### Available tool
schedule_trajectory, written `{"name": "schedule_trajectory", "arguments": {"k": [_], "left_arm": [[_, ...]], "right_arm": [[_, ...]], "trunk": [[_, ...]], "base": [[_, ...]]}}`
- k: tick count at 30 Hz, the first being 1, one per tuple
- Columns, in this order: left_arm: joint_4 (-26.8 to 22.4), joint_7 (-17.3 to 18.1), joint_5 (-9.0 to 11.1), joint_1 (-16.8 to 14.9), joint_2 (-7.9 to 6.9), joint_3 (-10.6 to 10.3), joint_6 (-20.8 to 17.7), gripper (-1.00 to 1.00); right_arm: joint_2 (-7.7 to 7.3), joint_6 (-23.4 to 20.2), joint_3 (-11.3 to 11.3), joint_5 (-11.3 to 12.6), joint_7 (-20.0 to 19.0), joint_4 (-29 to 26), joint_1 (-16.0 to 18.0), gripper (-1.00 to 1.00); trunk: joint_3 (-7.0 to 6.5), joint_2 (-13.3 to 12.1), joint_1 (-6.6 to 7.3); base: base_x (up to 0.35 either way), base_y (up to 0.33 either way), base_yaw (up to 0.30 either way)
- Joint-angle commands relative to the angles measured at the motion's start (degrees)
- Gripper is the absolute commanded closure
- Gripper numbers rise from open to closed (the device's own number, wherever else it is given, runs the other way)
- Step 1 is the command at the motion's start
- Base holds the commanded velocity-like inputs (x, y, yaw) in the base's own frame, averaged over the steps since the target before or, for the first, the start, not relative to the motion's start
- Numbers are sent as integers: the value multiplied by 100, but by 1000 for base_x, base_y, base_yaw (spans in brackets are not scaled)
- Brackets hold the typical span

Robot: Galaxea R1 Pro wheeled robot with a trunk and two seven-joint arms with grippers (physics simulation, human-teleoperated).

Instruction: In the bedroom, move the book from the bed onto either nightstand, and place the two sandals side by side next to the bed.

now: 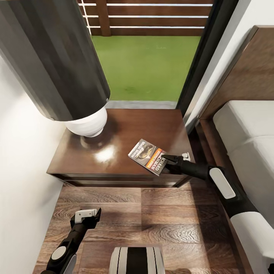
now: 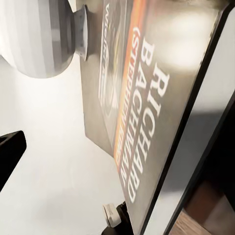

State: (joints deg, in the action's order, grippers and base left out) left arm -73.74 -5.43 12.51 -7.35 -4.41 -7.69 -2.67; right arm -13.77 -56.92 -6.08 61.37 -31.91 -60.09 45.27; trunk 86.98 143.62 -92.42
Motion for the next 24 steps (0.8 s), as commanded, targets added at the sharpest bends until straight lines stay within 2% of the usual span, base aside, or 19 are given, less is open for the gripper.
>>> {"name": "schedule_trajectory", "arguments": {"k": [1,24], "left_arm": [[-8,-46,50,-3,-7,-22,-23,-100],[-8,-39,50,-3,-13,-22,-18,-100]], "right_arm": [[-3,23,-16,-208,10,33,-1,-100],[-3,23,-16,-212,10,8,-1,-100]], "trunk": [[4,1,-1],[4,1,-1]], "base": [[-19,0,0],[-33,0,0]]}}
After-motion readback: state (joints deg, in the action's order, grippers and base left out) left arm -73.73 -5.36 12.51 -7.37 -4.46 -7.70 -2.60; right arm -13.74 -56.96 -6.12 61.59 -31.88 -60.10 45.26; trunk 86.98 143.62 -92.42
